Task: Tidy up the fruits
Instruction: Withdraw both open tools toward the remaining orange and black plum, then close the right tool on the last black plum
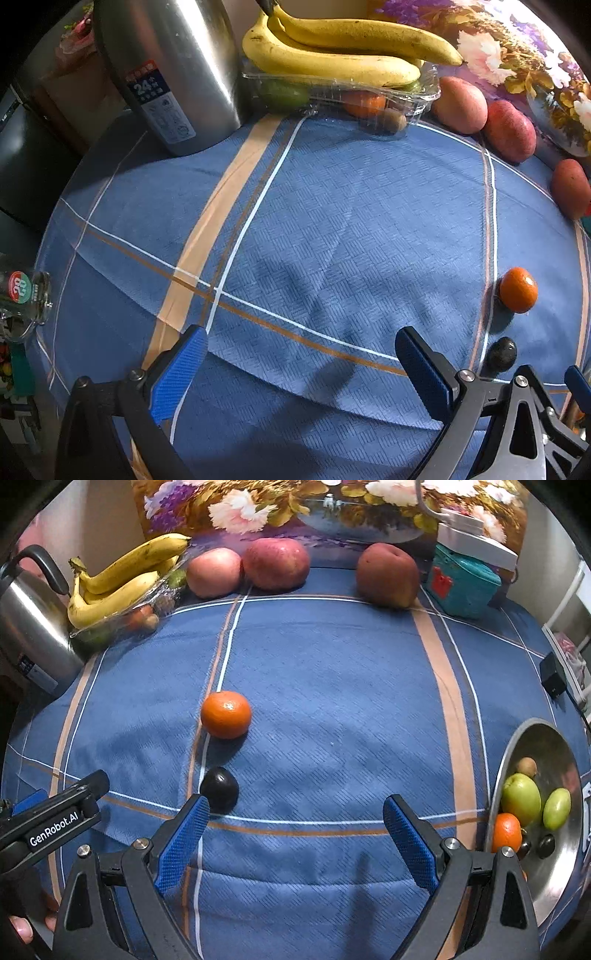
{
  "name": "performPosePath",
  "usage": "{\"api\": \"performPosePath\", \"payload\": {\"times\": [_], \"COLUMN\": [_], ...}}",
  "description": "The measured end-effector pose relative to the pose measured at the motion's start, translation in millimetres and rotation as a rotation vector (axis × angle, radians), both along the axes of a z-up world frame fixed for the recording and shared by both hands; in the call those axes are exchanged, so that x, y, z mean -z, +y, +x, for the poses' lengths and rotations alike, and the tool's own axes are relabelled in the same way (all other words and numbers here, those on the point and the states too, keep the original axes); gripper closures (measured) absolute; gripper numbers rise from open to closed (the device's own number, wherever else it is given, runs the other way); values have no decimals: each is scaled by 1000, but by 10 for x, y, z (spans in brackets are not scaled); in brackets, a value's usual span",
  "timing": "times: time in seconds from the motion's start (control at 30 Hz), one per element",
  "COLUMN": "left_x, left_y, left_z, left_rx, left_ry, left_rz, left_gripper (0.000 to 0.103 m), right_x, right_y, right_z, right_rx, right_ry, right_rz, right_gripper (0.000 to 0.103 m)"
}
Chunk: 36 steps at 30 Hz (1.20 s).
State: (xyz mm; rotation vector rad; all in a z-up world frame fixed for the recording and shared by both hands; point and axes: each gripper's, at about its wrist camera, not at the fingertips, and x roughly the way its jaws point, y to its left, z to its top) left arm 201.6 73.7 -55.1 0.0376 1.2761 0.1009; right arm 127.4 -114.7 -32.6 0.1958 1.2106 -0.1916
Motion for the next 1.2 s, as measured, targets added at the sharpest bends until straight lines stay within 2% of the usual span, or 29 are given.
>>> {"api": "performPosePath", "payload": {"times": [0.37, 0.47, 0.53, 0.63, 0.93, 1.07, 1.2], "left_x": [48, 61, 62, 64, 56, 45, 29], "left_y": [36, 37, 34, 40, 50, 60, 57], "left_z": [36, 33, 42, 56, 16, 16, -3], "left_rx": [-11, -14, -15, -13, -20, -23, -24], "left_ry": [7, 8, 8, 6, 6, 5, 1], "left_rz": [-8, -9, -12, -15, -14, -11, -14], "left_gripper": [0, 0, 0, 0, 0, 0, 0], "right_x": [89, 102, 125, 169, 165, 148, 110], "right_y": [228, 288, 315, 360, 439, 458, 461], "right_z": [135, 167, 166, 173, 198, 204, 175], "right_rx": [-57, -75, -87, -99, -124, -126, -129], "right_ry": [1, -5, 7, 21, 6, 1, -5], "right_rz": [-8, 12, 17, 17, 39, 30, 46], "right_gripper": [9, 21, 35, 49, 70, 76, 77]}}
